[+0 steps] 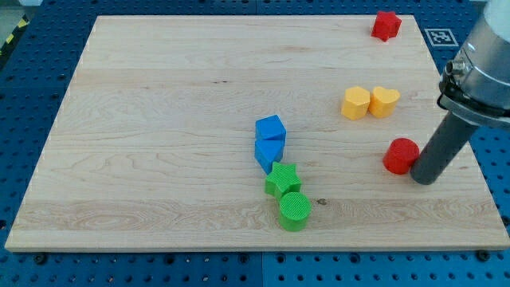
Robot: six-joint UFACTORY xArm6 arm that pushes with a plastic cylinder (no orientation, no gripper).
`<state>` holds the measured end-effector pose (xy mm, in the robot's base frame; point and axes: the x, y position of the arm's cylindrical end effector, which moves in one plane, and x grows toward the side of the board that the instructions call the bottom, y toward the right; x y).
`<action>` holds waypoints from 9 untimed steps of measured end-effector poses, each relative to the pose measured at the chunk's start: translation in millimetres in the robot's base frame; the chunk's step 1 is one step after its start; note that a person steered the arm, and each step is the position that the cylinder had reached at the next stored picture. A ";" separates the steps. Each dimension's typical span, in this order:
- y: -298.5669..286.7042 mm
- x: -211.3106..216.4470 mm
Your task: Push the red circle into the yellow hexagon
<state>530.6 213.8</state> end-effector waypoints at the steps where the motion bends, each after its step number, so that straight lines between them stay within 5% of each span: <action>1: 0.0 -6.8; 9: -11.6 -36.7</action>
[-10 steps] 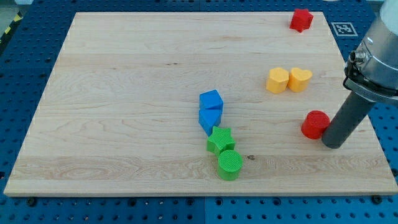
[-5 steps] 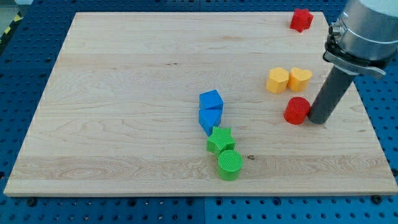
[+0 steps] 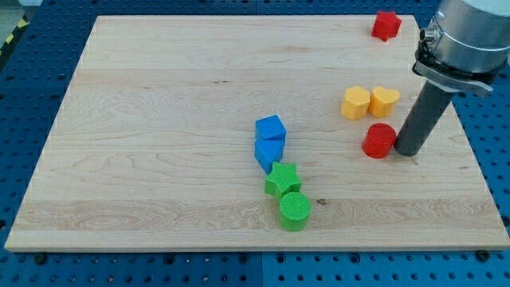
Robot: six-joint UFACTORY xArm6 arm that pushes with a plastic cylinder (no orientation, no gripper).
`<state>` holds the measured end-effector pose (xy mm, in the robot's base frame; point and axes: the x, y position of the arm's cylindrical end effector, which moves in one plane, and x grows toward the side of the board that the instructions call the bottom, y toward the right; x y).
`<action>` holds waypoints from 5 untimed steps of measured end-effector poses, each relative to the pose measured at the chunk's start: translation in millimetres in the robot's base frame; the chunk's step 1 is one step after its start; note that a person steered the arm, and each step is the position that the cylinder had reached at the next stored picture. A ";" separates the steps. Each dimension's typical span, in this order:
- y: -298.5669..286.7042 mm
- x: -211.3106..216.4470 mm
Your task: Push the red circle into the yellow hexagon
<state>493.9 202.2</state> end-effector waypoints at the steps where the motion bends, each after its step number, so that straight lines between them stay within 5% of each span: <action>1: 0.0 -4.9; 4: -11.8 25.0; 5: -27.7 -17.1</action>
<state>476.8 174.5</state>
